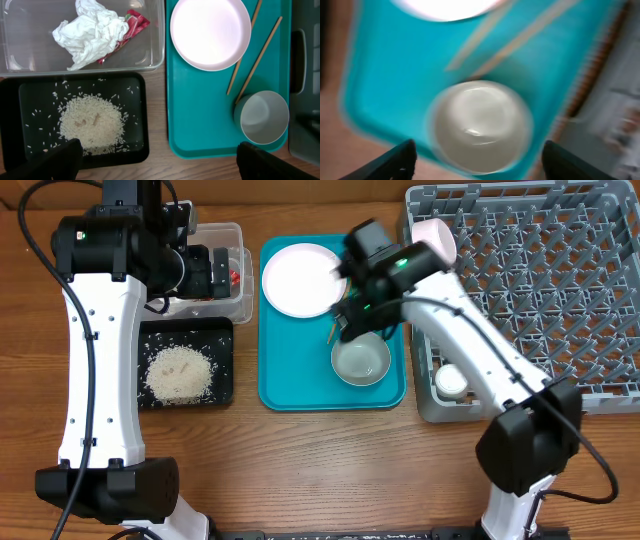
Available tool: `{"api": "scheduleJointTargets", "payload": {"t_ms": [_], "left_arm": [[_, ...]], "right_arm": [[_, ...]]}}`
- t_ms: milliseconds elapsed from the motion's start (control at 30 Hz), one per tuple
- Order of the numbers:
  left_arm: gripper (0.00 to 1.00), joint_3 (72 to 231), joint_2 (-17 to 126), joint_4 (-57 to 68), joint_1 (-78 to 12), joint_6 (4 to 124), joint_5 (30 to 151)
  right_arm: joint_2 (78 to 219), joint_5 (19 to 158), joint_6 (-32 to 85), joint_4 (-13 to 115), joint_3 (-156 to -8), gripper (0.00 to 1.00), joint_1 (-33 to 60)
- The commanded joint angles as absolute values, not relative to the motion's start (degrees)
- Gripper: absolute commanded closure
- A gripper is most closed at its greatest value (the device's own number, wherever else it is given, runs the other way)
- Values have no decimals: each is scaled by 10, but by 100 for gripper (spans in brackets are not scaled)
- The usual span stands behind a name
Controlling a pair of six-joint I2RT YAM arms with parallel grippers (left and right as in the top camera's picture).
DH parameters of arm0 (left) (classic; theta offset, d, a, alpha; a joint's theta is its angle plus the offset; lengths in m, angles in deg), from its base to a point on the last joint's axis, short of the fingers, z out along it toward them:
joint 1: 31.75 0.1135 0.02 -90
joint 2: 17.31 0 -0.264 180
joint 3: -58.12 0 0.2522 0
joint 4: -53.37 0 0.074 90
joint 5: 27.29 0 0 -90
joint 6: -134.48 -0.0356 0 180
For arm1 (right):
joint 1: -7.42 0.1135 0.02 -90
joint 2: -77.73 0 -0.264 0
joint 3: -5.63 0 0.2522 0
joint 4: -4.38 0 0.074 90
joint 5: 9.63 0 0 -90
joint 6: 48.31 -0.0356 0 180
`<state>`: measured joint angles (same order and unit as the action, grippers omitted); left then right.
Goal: Sort waste into correct bins and load items into the dishwasher
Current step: 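Reach the right gripper to the pale grey bowl and grip its rim, then carry the grey bowl right and set it in the dish rack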
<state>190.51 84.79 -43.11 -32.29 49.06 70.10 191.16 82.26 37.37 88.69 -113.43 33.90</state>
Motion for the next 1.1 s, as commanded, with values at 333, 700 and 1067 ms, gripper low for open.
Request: {"api": "scheduleJointTargets", "payload": {"t_ms": [333,700,1067], "left_arm": [[0,1916,836,-429,-321,496,697],[0,1916,836,-429,-321,496,697],[0,1916,836,-429,-321,496,697]], "right_arm": [[1933,770,322,767,-978,33,317],[1935,770,322,713,-902,65,318],[1928,770,318,778,-965,96,318]]}}
